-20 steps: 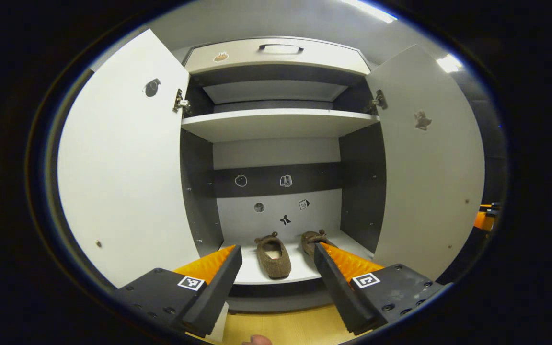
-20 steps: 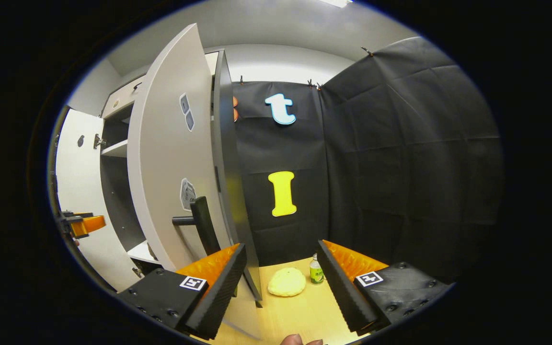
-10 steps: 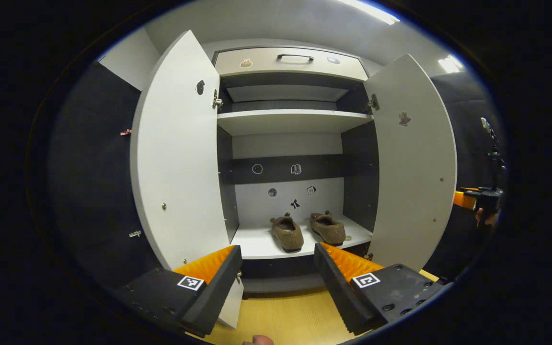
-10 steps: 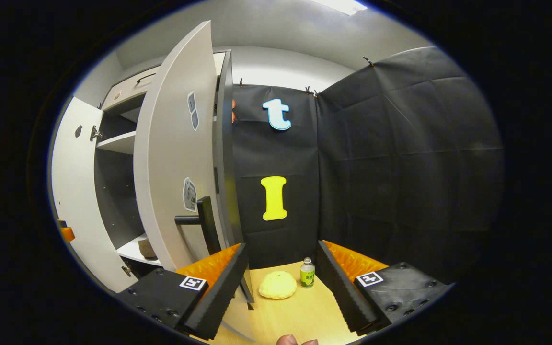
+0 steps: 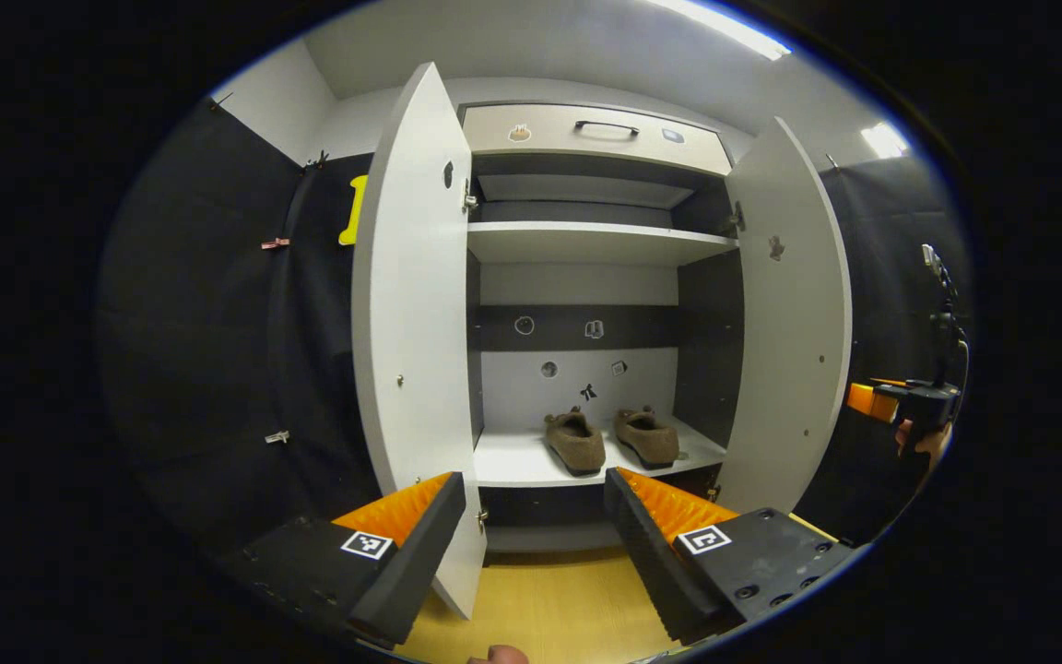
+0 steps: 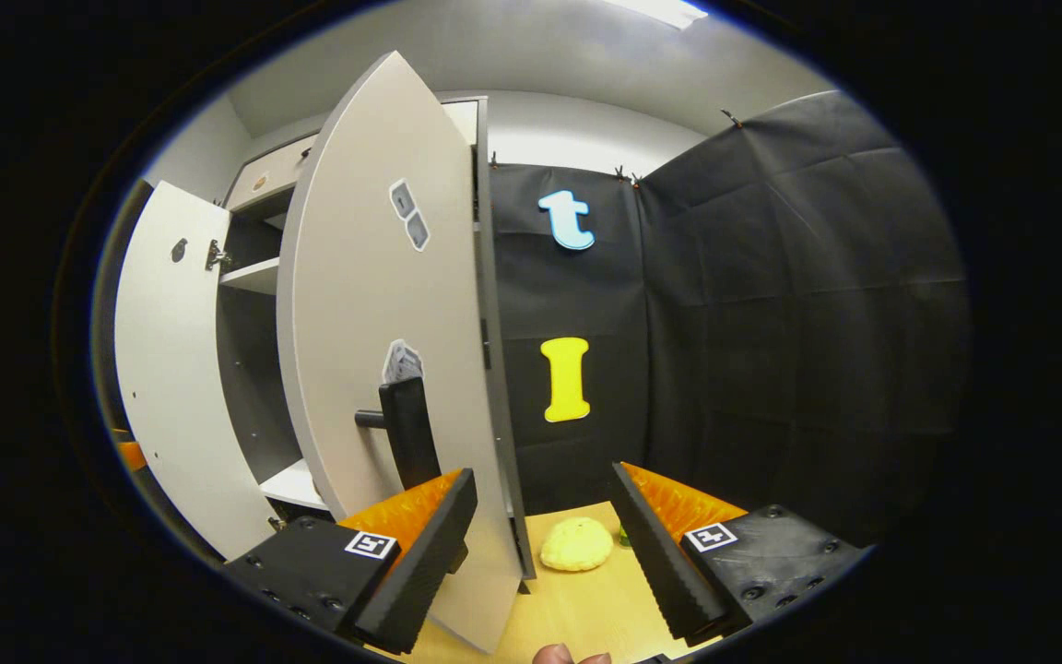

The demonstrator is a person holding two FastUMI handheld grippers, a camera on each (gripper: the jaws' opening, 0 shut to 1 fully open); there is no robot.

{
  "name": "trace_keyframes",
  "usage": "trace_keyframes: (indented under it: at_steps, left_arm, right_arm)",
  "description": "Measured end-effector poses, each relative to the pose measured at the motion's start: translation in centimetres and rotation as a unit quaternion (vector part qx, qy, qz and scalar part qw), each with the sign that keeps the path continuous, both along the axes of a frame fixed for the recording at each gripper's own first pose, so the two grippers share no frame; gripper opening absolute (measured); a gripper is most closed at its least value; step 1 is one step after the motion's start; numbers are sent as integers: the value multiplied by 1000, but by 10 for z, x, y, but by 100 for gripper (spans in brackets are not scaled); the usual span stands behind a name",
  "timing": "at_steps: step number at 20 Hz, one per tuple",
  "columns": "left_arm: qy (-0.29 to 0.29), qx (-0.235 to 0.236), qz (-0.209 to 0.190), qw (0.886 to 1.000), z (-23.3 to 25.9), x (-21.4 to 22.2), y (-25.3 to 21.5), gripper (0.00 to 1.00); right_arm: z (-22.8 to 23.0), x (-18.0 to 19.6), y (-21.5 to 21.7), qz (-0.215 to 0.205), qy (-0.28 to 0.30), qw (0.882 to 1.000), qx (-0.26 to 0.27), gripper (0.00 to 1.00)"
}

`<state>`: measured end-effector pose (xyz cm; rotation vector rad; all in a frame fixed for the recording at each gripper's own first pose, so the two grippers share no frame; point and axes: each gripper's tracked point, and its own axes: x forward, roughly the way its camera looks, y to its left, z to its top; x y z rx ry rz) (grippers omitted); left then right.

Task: Grab one shoe with the right hand and put it into the shoe cabinet, grab the other shoe with the left hand and put it into the shoe cabinet; then close the right door with the right hand and the left door with the left hand.

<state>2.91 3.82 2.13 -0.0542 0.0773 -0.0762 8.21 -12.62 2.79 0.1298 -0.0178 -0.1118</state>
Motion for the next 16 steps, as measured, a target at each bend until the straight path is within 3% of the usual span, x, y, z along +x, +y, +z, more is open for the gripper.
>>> trace_keyframes:
  at_steps: [9, 16]
  left_arm:
    - [19, 1, 27, 999, -17, -3, 34, 96]
    - [27, -5, 59, 998, -20, 0, 71, 96]
  right_arm:
    - [-10, 27, 91, 79, 12, 997, 24, 98]
    - [-14, 18, 152, 138, 18, 990, 5, 98]
